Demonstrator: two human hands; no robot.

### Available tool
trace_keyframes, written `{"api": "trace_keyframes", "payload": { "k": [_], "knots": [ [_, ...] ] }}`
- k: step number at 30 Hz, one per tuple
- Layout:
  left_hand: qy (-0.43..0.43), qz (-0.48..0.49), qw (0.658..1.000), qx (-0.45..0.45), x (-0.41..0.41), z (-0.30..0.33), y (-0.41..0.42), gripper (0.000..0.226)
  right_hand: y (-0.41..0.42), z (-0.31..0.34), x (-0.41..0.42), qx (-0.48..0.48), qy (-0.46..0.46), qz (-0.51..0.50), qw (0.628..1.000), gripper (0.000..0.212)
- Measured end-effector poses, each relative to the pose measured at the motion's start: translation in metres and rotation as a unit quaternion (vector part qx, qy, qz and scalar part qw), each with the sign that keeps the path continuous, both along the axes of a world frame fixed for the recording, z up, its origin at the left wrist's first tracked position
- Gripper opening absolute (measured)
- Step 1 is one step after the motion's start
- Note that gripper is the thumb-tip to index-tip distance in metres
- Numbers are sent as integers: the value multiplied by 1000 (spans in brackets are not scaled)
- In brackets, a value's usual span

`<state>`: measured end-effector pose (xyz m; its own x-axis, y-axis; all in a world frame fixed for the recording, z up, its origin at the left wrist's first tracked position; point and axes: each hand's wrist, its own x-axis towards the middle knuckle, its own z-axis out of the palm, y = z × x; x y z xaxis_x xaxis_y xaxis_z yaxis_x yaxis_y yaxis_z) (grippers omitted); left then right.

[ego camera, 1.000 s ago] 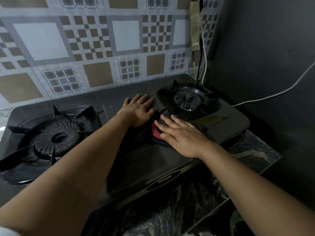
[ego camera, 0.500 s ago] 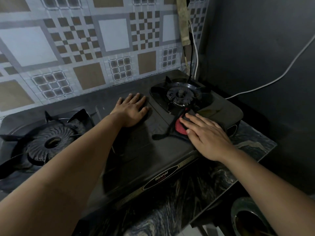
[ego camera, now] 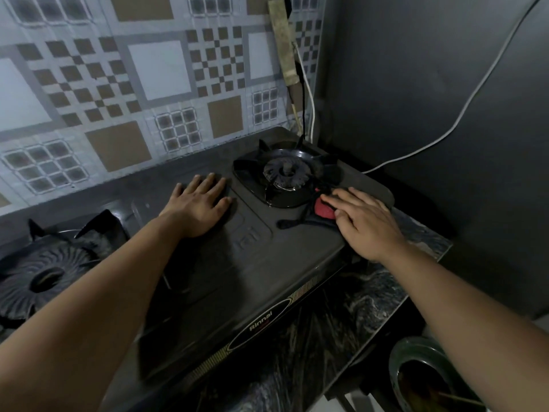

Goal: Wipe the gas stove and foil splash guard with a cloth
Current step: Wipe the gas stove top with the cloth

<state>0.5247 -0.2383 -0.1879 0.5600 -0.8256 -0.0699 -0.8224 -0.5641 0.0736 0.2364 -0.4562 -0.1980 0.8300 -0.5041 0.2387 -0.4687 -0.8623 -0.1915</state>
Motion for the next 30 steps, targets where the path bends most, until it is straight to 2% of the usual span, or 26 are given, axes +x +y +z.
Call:
{"api": "trace_keyframes", "payload": {
  "k": [4,7,9,11,13,15,18,22,26,30],
  "knots": [
    [0,0,1000,-3,1,-1,1,70,1,-6,-1,-1,-75,-3,997,52],
    [0,-3,1000,-4,1,-1,1,69,-12,-7,-2,4,-99,-15,995,51],
    [-2,-4,1000,-1,1,-1,1,69,-30,-5,-1,7,-76,-30,997,56],
    [-3,-4,1000,1,2,-1,1,69,-50,-1,2,22,-11,-51,998,58],
    [-4,-5,1000,3,3,-2,0,69,-70,3,8,62,49,-80,994,55],
    [-7,-2,1000,1,4,-3,-1,69,-83,6,14,114,69,-114,984,57],
    [-12,3,1000,0,4,-4,-1,70,-87,9,21,189,21,-189,963,58],
    [-9,4,1000,-2,0,1,-1,75,-64,6,16,237,-53,-251,937,57],
    [-9,5,1000,-3,-3,4,-1,75,-28,-5,3,231,-100,-247,936,53],
    [-9,4,1000,-4,-4,3,-1,72,16,-8,8,196,-77,-225,951,52]
  ]
}}
